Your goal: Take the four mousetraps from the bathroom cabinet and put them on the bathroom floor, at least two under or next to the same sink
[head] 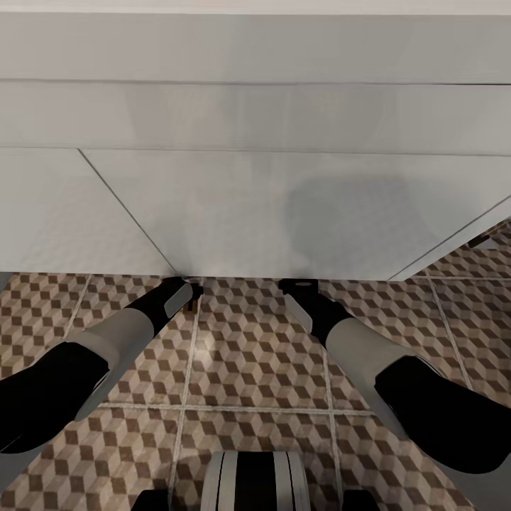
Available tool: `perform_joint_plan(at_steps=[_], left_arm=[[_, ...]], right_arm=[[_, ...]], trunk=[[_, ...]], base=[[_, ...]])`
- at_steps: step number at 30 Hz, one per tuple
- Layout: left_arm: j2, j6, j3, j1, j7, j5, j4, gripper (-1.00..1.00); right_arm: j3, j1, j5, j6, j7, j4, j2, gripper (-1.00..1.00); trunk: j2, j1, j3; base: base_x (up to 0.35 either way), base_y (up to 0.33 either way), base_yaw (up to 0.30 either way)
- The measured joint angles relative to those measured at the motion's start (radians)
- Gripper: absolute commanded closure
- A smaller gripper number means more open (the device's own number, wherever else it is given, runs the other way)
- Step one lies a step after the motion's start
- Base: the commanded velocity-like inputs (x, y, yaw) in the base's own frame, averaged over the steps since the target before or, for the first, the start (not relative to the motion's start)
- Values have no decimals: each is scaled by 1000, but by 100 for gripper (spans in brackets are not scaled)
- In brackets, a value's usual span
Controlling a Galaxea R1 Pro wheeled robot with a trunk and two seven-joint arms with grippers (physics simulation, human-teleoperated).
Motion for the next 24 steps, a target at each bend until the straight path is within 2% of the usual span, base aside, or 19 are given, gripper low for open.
perform_joint_plan(at_steps=[13,24], left_arm=[[4,3,-3,3,-1,2,-10,100],[5,1,-5,7,-1,-1,-34,100]], right_arm=[[1,6,-14,3,-7,-19,-2,100],[-1,15,-14,3,-10,-56,-4,100]], trunk=[[0,0,0],[0,0,-10]], base=[[0,0,0],[0,0,0]])
